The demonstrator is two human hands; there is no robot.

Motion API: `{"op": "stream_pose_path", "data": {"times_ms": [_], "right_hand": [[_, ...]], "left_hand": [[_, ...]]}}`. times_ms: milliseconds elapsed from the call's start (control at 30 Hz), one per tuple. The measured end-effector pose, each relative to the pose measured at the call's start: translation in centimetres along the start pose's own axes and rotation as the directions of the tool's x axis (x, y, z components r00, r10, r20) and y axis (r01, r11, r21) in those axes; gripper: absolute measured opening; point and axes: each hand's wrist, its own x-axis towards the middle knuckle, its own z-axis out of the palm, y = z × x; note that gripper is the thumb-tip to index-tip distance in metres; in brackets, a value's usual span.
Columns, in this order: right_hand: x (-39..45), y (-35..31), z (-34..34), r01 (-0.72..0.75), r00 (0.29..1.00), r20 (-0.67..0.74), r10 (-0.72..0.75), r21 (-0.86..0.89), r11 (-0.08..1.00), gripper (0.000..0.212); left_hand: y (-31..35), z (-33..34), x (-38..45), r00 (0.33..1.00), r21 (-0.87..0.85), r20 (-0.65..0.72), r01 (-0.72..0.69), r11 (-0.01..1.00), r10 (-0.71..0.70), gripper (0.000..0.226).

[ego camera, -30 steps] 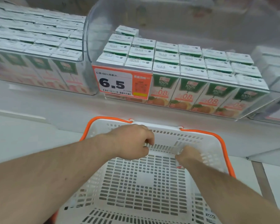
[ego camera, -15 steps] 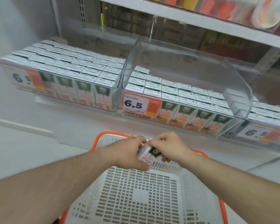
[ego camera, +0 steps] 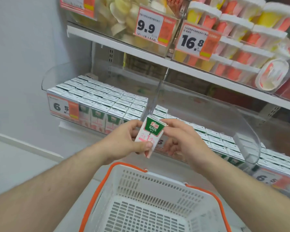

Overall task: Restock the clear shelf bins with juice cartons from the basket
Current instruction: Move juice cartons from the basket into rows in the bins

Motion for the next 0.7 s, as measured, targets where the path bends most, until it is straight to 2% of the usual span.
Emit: {"op": "stream_pose_path", "data": {"times_ms": [133,200,267,333,400,433,467,500,533,600,700], "right_hand": [[1.9,-2.4,2.2,0.022,0.998,0.066,-0.018,-0.061,0.998,0.015],[3.4,-3.3,3.1,-0.027,0.995,0.092,0.029,-0.018,0.999,0.009],[4.7,-4.3,3.7,-0.101,0.99,0.112,0.087,0.125,0.987,0.013],[6.1,-5.5,4.2,-0.149,0.987,0.102,0.126,0.266,0.952,0.018],[7.9,-6.8,4.9,-0.099,0.995,0.048,0.088,0.301,0.948,0.013],[9.0,-7.3,5.3,-0.03,1.0,-0.002,0.031,0.248,0.968,0.006],[10.2,-7.7,5.6,0.063,0.996,-0.068,-0.055,0.114,0.991,0.008],[11.5,-7.9,5.8,0.148,0.981,-0.117,-0.157,-0.081,0.986,0.017],[12.7,-8.2,6.2,0.221,0.956,-0.127,-0.265,-0.287,0.932,0.024],[15.1,-8.9,7.1,0.32,0.905,-0.042,-0.424,-0.588,0.743,0.033],[20.2,-8.9,8.8,0.354,0.871,0.131,-0.474,-0.836,0.42,0.039]], "left_hand": [[0.8,-2.2,-0.2,0.998,-0.036,-0.01,-0.061,0.997,0.061,0.052],[1.5,-3.2,-0.3,0.991,-0.076,-0.106,-0.088,0.993,0.08,0.048],[2.3,-4.2,-0.2,0.952,-0.08,-0.288,-0.128,0.989,0.1,0.025],[2.9,-5.8,0.2,0.846,-0.051,-0.519,-0.173,0.984,0.122,0.005],[2.8,-8.0,0.7,0.659,0.031,-0.736,-0.2,0.979,0.158,0.008],[2.6,-9.2,0.9,0.563,0.098,-0.806,-0.178,0.979,0.183,0.008],[2.4,-10.3,1.2,0.483,0.17,-0.851,-0.118,0.978,0.206,0.006],[2.0,-11.2,1.5,0.423,0.244,-0.874,-0.044,0.969,0.24,0.006],[1.5,-11.9,1.8,0.382,0.314,-0.879,0.018,0.949,0.284,0.009],[0.7,-12.8,2.5,0.351,0.433,-0.863,0.144,0.89,0.363,0.022],[0.2,-13.8,3.4,0.339,0.494,-0.856,0.314,0.81,0.391,0.036]]}}
